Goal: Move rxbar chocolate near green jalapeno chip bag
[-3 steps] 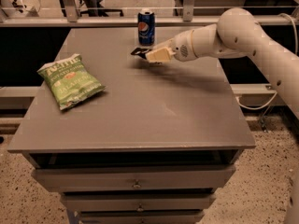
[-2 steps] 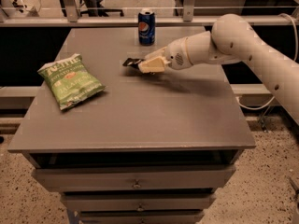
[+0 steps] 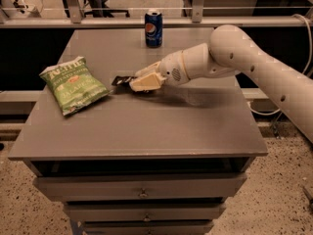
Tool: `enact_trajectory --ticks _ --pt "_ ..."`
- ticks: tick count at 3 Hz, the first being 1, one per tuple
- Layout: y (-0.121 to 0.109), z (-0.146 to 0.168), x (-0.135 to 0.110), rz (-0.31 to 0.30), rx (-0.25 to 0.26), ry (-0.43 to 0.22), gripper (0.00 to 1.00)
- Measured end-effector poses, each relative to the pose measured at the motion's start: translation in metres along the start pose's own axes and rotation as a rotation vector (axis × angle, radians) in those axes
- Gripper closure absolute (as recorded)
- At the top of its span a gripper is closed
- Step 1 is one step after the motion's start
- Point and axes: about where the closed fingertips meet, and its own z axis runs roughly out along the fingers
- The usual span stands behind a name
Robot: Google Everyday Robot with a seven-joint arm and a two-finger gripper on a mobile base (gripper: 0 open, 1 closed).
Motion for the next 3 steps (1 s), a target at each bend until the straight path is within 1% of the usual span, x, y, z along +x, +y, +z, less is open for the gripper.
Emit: enact_trajectory --ticks 1,2,3 --pt "0.021 0.011 -0.005 -0.009 -0.045 -0.003 0.82" --pt "0.032 0.017 -0.007 -0.015 -0.066 -0.003 0.61" --pt "0.036 0.019 -0.007 -0.022 -0.069 0.001 0.36"
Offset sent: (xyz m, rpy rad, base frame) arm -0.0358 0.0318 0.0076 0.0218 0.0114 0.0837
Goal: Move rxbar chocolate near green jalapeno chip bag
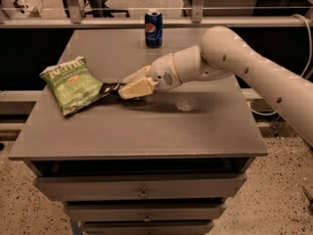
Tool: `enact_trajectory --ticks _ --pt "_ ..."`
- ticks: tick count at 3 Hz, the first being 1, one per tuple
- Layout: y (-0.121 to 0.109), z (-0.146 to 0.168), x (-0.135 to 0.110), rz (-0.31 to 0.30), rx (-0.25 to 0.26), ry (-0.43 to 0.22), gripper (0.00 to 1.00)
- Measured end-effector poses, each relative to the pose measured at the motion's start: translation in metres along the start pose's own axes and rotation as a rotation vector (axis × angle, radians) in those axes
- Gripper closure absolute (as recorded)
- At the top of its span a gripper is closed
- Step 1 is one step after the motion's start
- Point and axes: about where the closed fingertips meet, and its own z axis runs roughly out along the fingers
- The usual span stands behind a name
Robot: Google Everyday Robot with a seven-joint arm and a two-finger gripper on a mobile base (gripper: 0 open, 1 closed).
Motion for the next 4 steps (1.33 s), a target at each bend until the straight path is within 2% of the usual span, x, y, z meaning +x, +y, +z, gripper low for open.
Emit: enact_trajectory --ticks 1,2,3,4 --pt "-0.004 -0.002 0.000 -0.008 0.020 0.004 0.12" --pt "-0.026 -0.016 -0.003 -0.030 0.102 0.003 0.00" --pt "-0.042 -0.030 -0.006 -0.046 0.165 -0.001 0.00" --pt "-0.074 -0.076 -0.017 -0.092 0.293 -0.034 0.00"
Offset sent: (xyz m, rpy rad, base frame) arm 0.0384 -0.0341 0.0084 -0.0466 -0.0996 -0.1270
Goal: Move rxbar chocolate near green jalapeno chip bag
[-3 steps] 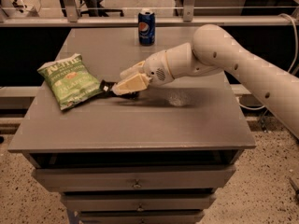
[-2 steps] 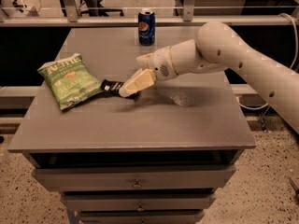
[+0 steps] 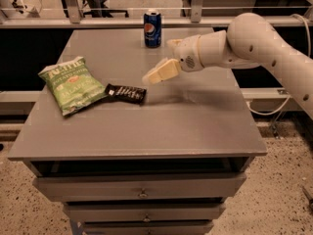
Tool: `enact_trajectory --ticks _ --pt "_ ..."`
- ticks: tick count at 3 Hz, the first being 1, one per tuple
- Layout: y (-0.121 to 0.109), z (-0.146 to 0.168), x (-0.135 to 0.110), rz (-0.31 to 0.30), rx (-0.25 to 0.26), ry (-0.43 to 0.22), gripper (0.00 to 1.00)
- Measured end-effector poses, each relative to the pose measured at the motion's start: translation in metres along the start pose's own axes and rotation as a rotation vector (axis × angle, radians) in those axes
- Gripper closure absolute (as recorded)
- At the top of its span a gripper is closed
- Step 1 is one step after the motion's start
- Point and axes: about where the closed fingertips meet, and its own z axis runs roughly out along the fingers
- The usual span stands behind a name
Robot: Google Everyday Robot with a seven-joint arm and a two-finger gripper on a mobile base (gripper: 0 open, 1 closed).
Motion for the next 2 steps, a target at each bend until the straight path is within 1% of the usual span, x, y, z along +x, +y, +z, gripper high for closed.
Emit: enact_trajectory --ticks 1,2 --pt "-0.052 -0.052 -0.024 -0.082 0.163 -0.053 0.00" --pt "-0.061 -0.062 -0.034 -0.100 0.190 -0.070 0.00"
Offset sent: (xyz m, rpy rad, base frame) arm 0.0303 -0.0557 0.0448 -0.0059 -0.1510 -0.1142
